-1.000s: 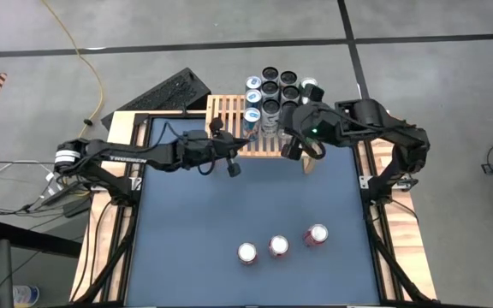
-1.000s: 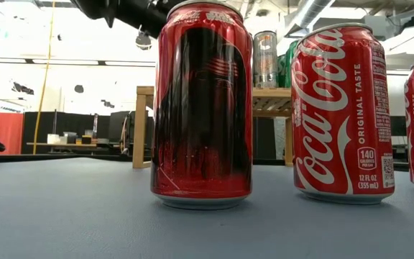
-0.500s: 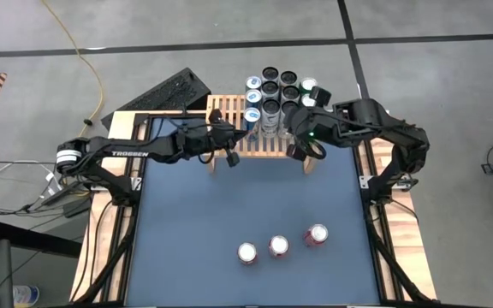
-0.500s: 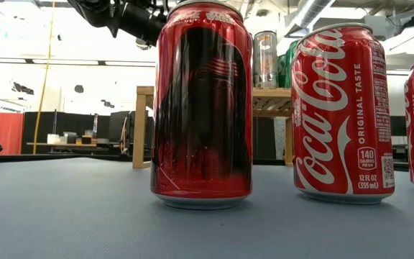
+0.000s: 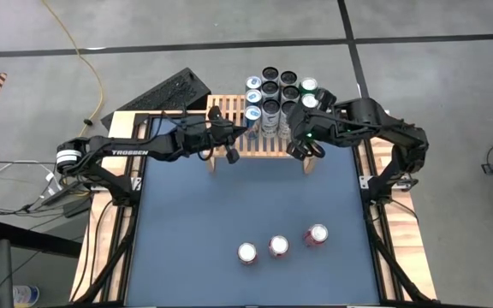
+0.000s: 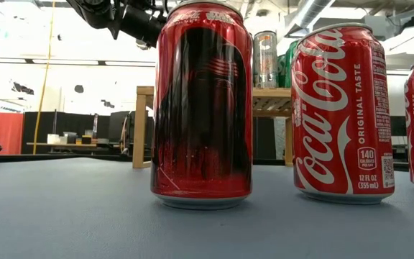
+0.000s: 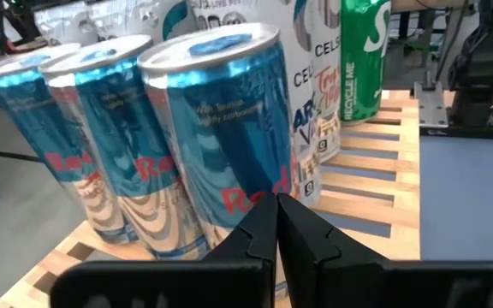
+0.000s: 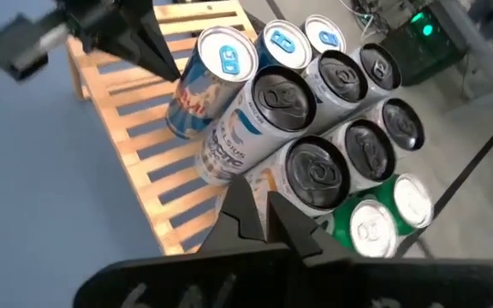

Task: Place canned beverage on shelf
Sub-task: Adjust the soda cans on the shelf

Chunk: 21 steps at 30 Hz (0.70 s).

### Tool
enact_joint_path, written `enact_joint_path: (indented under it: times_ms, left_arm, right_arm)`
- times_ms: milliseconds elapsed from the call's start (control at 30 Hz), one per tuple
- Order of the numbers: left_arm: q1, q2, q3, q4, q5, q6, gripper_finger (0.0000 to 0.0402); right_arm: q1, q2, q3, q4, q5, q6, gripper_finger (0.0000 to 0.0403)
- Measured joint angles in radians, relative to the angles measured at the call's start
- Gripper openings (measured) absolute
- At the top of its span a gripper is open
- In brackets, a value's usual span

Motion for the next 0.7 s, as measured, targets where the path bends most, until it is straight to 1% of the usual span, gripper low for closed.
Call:
enact_joint_path:
  times_ms: [100,300,367,433,467,500,567,600,633,667,700]
  left_arm:
    - [-0.002,0.000,0.000,-0.021,0.001,-0.003,0.0000]
    - [-0.015,0.000,0.000,-0.058,0.010,-0.031,0.0000]
    - [-0.018,-0.006,0.000,-0.065,0.033,-0.047,0.0000]
    - [-0.018,-0.018,0.000,-0.070,0.064,-0.064,0.0000]
    - [-0.018,-0.026,0.000,-0.073,0.079,-0.075,0.0000]
    - [-0.018,-0.035,0.000,-0.077,0.089,-0.087,0.0000]
    - [-0.018,-0.053,0.000,-0.095,0.097,-0.093,0.0000]
    - [-0.019,-0.061,0.000,-0.100,0.098,-0.092,0.0000]
    - [-0.018,-0.070,0.000,-0.109,0.097,-0.092,0.0000]
    - [-0.018,-0.076,0.000,-0.116,0.097,-0.092,0.0000]
    - [-0.018,-0.081,0.000,-0.116,0.097,-0.092,0.0000]
  right_arm:
    - [0.001,0.000,0.000,0.000,-0.002,0.091,0.0000]
    - [0.001,0.000,0.000,0.000,0.002,0.330,0.0000]
    - [0.001,-0.001,0.002,0.000,0.024,0.396,0.0000]
    - [-0.012,-0.013,0.006,0.001,0.056,0.422,0.0000]
    - [-0.022,-0.026,0.010,0.001,0.067,0.399,0.0000]
    - [-0.031,-0.041,0.014,0.003,0.087,0.338,0.0000]
    - [-0.053,-0.084,0.016,0.006,0.120,0.189,0.0000]
    - [-0.068,-0.107,0.016,0.013,0.114,0.092,0.0000]
    - [-0.085,-0.127,0.017,0.025,0.072,-0.004,0.0000]
    - [-0.104,-0.149,0.017,0.037,-0.004,-0.073,0.0000]
    - [-0.124,-0.171,0.016,0.059,-0.103,-0.131,0.0000]
